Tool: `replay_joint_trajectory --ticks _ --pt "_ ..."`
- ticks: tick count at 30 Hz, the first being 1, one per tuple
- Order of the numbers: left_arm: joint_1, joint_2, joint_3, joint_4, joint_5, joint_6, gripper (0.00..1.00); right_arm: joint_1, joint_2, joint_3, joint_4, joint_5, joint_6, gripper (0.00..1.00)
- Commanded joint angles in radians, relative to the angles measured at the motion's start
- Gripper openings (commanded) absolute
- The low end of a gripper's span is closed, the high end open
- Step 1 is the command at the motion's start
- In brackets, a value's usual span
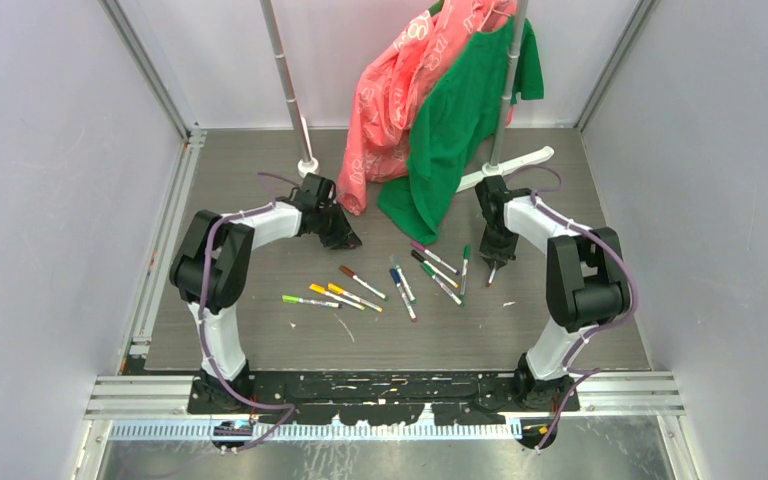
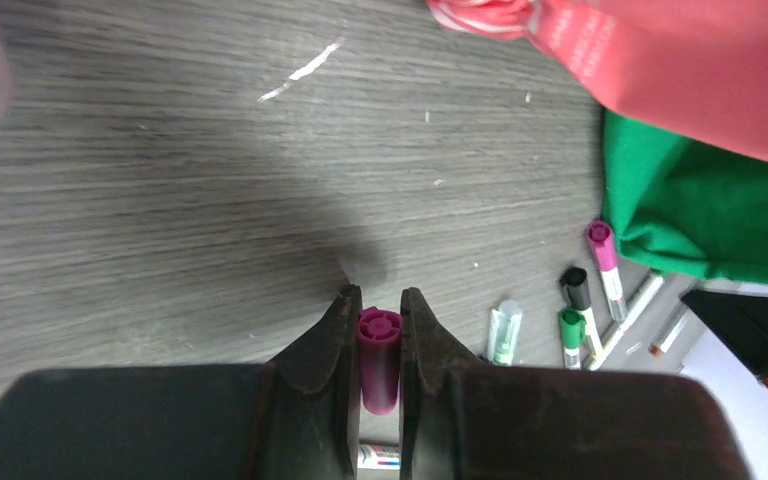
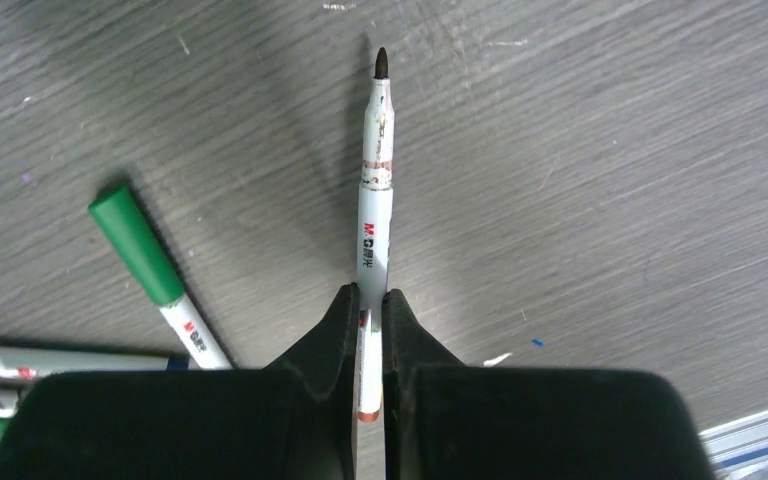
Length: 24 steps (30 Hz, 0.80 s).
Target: Open the pen caps
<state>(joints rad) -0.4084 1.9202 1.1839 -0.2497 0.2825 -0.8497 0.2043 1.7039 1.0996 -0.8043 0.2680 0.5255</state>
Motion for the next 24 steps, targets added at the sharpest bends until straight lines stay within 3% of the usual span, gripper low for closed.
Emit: replay_joint_trajectory --ticks 1,15,24 --pt "-0.001 0.014 0.032 -0.020 -0.020 0.028 0.07 -0.002 0.032 0.048 0.025 0.016 -0.018 0.02" --pt "-0.015 -0.018 0.008 -0.133 -0.080 0.073 0.35 -0.003 0.065 0.024 0.038 0.005 -0.008 0.24" --pt "-0.017 -0.073 -0.006 -0.201 -0.127 0.076 0.38 -0.003 0.036 0.051 0.005 0.025 -0.014 0.38"
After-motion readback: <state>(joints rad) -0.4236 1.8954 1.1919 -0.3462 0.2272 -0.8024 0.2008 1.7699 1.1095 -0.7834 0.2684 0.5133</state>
